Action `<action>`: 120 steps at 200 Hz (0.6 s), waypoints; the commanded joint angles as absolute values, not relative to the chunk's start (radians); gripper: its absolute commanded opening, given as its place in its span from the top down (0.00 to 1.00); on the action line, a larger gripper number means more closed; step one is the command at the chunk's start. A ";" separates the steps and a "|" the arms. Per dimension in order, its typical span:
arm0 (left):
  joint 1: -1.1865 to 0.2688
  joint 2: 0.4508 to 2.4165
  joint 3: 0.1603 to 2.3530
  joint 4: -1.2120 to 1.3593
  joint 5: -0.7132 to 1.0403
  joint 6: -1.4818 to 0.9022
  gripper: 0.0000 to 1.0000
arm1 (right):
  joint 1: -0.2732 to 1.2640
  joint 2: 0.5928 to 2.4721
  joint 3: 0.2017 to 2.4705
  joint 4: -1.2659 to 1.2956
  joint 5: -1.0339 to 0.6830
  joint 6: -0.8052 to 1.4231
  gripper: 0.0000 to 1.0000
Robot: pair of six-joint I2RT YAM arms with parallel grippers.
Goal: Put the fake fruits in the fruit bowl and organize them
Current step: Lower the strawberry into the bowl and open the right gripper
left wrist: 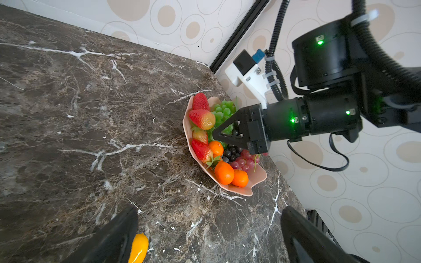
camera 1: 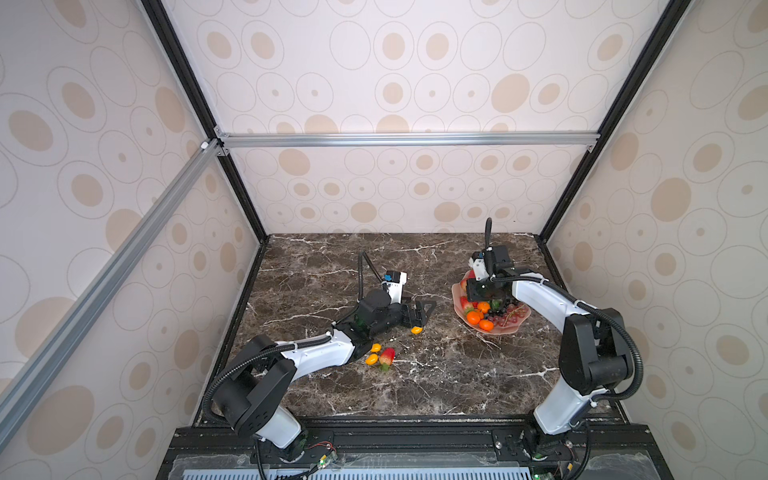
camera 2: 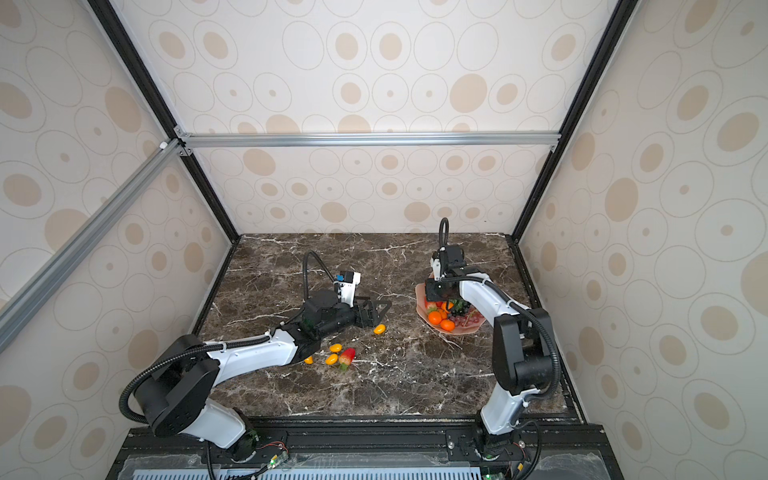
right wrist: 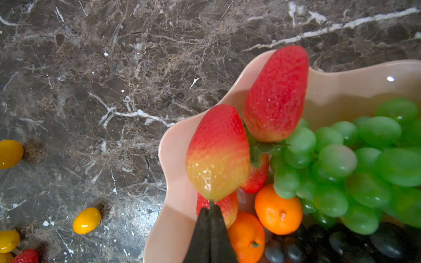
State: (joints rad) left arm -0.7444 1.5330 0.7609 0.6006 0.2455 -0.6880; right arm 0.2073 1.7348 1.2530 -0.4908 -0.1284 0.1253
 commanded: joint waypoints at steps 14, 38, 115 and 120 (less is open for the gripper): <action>-0.753 1.500 0.754 0.655 0.247 -0.682 0.01 | 0.204 1.755 1.265 -0.519 -0.127 0.109 1.00; -0.753 1.499 0.749 0.658 0.248 -0.687 0.01 | 0.204 1.744 1.246 -0.528 -0.109 0.106 1.00; -0.753 1.477 0.733 0.652 0.232 -0.693 0.01 | 0.204 1.776 1.267 -0.576 -0.109 0.105 0.88; -0.753 1.476 0.732 0.652 0.232 -0.692 0.01 | 0.205 1.774 1.267 -0.575 -0.106 0.107 0.86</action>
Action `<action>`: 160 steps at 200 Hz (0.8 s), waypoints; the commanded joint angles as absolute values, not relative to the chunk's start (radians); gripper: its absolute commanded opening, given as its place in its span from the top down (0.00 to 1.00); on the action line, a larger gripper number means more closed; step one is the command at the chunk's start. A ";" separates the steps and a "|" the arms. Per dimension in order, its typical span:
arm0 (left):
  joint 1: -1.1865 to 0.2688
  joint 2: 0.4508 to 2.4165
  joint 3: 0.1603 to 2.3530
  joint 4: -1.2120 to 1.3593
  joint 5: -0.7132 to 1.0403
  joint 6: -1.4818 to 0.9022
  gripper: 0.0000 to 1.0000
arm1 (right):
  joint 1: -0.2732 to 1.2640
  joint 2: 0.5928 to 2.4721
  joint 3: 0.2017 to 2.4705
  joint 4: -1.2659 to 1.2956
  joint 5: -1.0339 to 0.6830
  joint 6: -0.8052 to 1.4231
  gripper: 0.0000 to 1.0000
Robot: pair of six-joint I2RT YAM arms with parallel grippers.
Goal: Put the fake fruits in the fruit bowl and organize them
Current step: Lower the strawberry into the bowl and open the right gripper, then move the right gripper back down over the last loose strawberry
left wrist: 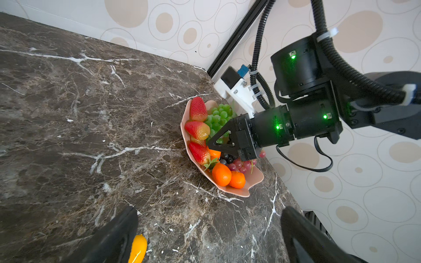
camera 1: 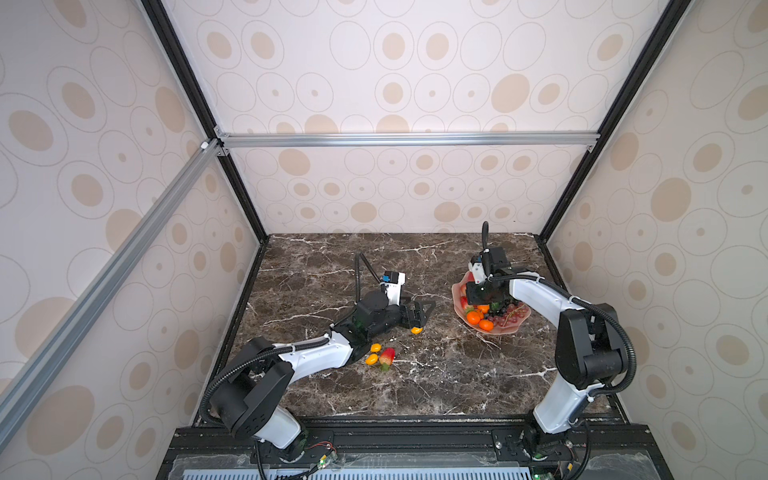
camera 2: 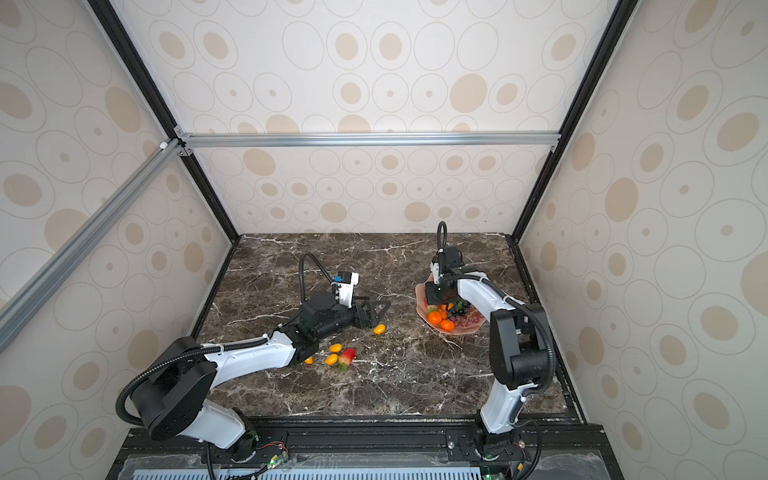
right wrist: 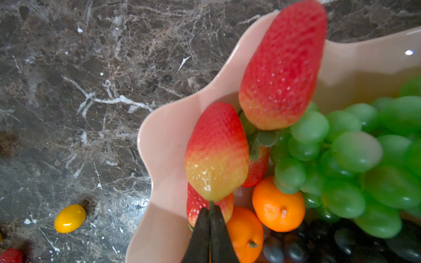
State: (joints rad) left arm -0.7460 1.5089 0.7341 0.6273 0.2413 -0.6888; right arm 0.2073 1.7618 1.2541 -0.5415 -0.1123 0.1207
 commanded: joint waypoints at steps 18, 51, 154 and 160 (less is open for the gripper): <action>-0.753 1.474 0.729 0.650 0.231 -0.695 0.01 | 0.205 1.769 1.267 -0.578 -0.103 0.107 0.78; -0.754 1.475 0.729 0.640 0.222 -0.698 0.01 | 0.204 1.755 1.264 -0.578 -0.074 0.110 0.70; -0.751 1.368 0.735 0.447 0.090 -0.620 0.01 | 0.227 1.509 1.153 -0.511 -0.068 0.205 0.41; -0.749 1.358 0.727 0.444 0.089 -0.618 0.02 | 0.240 1.500 1.147 -0.511 -0.069 0.216 0.41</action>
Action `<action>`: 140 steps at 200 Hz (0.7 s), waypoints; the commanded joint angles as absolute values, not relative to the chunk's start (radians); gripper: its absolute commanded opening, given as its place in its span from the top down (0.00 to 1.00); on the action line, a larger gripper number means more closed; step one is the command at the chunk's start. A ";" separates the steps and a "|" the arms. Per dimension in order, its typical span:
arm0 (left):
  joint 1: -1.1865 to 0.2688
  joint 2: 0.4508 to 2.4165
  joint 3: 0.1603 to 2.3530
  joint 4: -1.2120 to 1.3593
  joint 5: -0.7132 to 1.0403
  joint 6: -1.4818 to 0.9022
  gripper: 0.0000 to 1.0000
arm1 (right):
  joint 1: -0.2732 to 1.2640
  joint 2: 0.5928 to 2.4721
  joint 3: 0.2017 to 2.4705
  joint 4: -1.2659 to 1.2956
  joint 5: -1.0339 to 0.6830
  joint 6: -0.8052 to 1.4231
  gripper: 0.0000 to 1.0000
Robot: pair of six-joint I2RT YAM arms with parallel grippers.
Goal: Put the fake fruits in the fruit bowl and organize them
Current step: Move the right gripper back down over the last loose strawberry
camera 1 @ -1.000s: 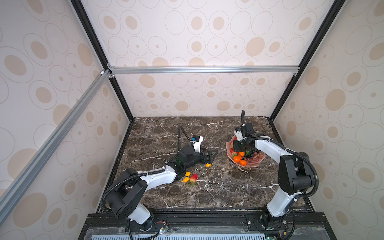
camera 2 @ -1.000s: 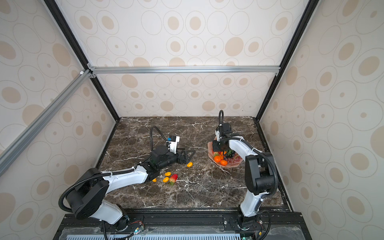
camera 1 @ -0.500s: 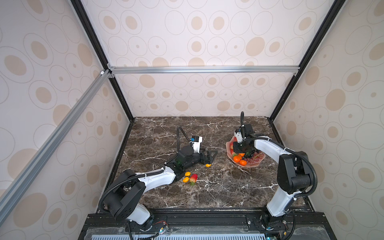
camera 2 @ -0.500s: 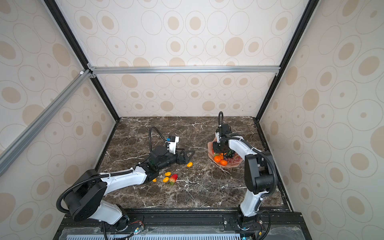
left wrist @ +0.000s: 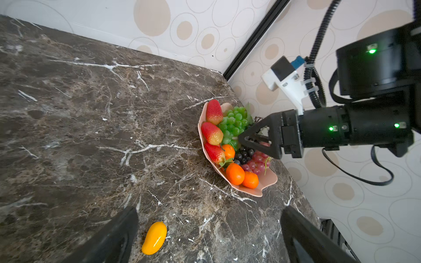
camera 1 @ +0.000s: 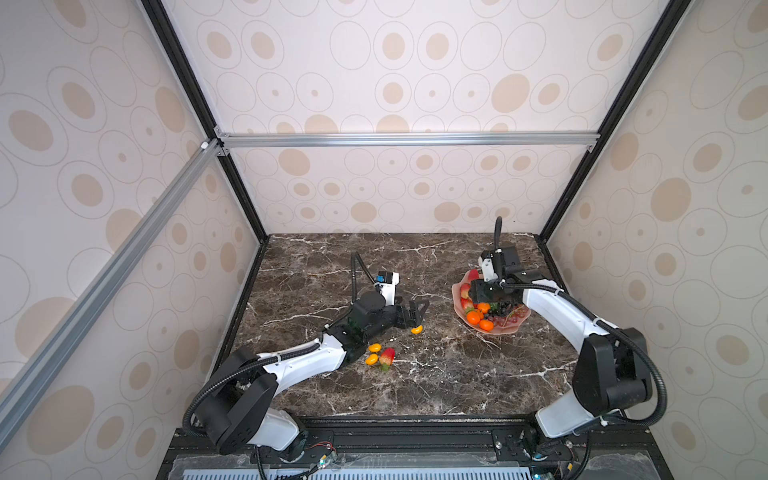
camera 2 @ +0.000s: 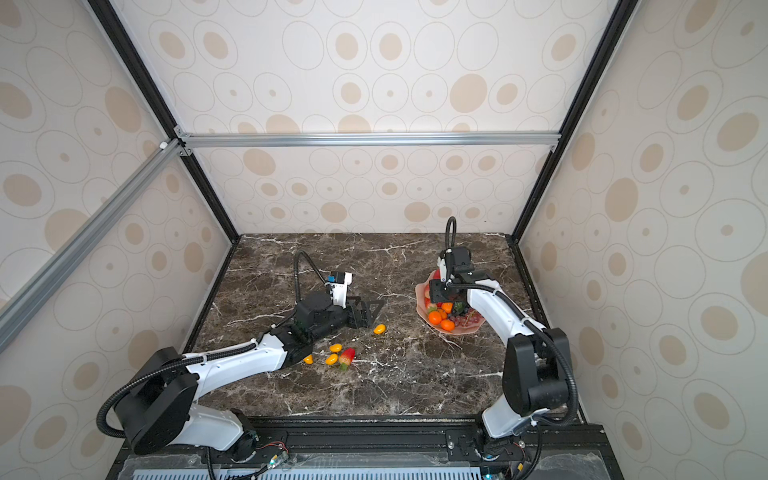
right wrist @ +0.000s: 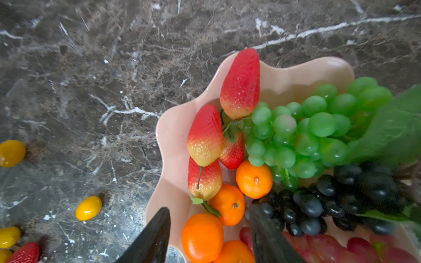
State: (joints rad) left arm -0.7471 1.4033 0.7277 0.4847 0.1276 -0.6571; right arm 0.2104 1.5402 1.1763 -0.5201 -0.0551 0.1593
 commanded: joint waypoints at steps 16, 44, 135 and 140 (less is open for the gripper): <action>-0.744 1.335 0.699 0.438 0.093 -0.624 0.01 | 0.297 1.470 1.128 -0.511 -0.038 0.237 0.41; -0.738 1.287 0.654 0.401 0.091 -0.632 0.01 | 0.411 1.421 1.087 -0.508 0.051 0.295 0.41; -0.631 0.983 0.444 0.209 0.087 -0.696 0.01 | 0.825 1.459 1.003 -0.430 0.228 0.757 0.49; -0.621 0.967 0.434 0.197 0.091 -0.701 0.01 | 0.846 1.470 1.002 -0.422 0.235 0.772 0.49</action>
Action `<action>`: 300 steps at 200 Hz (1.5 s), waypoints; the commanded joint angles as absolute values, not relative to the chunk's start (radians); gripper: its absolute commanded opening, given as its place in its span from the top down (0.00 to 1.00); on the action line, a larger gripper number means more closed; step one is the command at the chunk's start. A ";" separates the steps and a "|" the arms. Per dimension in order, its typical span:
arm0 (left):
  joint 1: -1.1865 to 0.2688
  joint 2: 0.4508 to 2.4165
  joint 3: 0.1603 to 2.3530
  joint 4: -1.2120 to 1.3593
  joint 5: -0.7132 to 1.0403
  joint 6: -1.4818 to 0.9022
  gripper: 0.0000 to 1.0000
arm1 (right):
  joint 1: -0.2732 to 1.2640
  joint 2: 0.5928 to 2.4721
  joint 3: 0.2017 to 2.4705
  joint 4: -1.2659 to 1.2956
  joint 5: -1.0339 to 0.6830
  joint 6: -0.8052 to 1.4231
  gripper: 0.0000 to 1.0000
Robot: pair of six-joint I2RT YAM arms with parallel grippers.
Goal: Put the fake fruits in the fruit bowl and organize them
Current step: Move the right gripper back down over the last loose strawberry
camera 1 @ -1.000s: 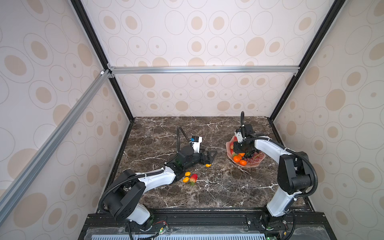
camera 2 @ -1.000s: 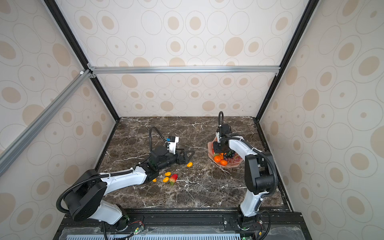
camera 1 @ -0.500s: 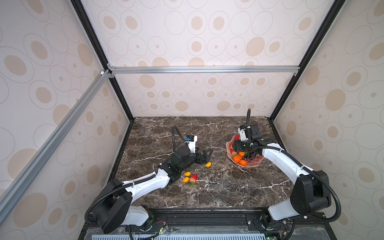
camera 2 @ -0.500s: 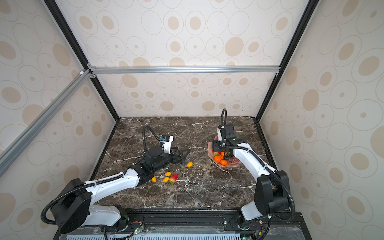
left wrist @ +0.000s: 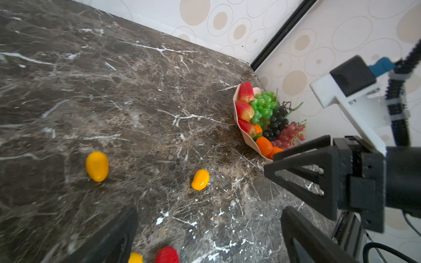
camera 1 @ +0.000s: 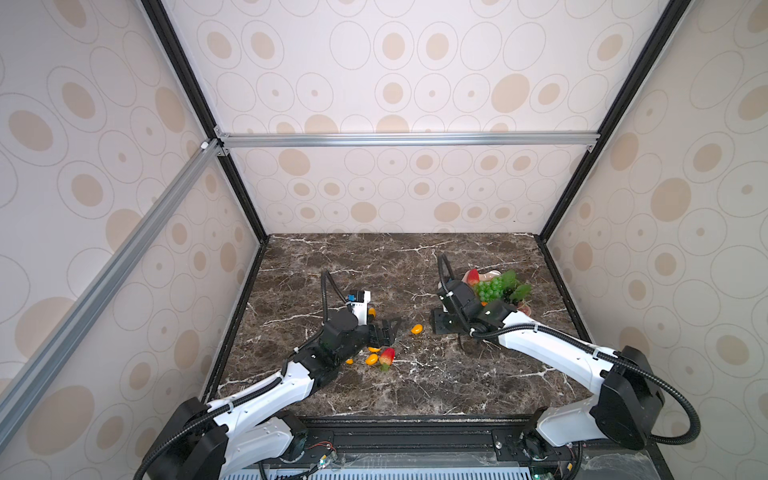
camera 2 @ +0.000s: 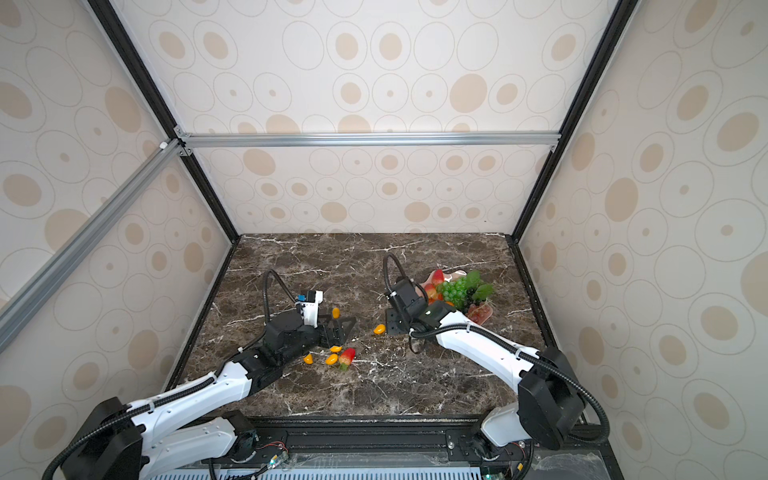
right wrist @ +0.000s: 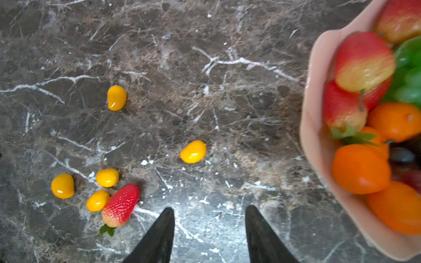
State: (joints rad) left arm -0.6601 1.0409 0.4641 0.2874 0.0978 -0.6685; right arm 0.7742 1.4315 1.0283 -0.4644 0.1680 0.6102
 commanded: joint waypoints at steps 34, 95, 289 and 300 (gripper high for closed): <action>-0.538 0.864 0.401 0.096 0.127 -0.705 0.01 | 0.964 1.541 1.035 -0.424 0.274 0.858 0.50; -0.454 0.697 0.382 -0.098 0.152 -0.698 0.01 | 1.138 1.608 1.074 -0.423 0.275 0.982 0.49; -0.404 0.593 0.324 -0.115 0.192 -0.696 0.01 | 1.212 1.878 1.253 -0.488 0.238 1.019 0.48; -0.401 0.593 0.325 -0.114 0.191 -0.694 0.01 | 1.210 1.884 1.257 -0.487 0.237 1.019 0.49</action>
State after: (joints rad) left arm -0.4149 0.5930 0.3157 -0.1368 0.1898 -0.7139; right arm 1.2152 1.8606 1.2324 -0.4435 0.2245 0.9909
